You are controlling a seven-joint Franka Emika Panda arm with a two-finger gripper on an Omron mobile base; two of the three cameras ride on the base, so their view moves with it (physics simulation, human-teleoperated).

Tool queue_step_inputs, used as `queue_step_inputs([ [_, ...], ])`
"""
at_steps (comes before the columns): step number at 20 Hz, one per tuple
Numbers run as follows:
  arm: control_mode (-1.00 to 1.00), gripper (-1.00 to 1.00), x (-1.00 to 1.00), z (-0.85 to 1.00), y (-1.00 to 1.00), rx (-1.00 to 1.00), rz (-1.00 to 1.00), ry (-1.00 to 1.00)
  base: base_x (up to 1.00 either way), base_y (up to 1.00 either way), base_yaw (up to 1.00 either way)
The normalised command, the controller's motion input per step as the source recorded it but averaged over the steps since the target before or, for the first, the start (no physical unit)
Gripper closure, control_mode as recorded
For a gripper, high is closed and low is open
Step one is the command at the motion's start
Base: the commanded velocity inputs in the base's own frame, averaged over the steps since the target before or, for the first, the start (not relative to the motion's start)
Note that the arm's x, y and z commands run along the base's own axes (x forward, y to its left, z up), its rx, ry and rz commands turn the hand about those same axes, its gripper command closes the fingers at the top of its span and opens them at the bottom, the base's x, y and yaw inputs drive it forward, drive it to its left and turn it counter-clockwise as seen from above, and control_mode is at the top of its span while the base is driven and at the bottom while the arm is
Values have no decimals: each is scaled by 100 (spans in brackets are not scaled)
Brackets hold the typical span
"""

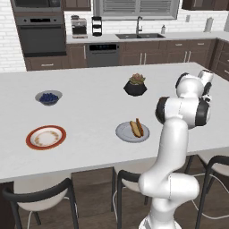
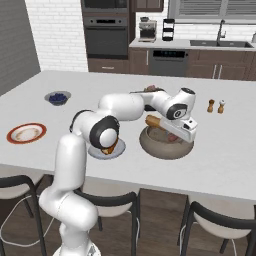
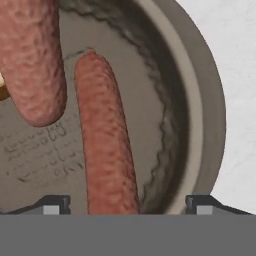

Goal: Place one bun and one sausage from the bowl on each plate.

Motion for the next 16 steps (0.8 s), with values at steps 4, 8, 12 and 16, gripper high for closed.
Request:
queue_step_inputs([
  [4, -100, 100, 0, 0, 0, 0, 0, 0, 0, 0, 0],
  [8, -100, 100, 0, 0, 0, 0, 0, 0, 0, 0, 0],
  [12, -100, 100, -14, 3, 2, -1, 0, -3, 0, 0, 0],
  [16, -100, 100, -60, 80, 16, -7, 0, -6, 0, 0, 0],
])
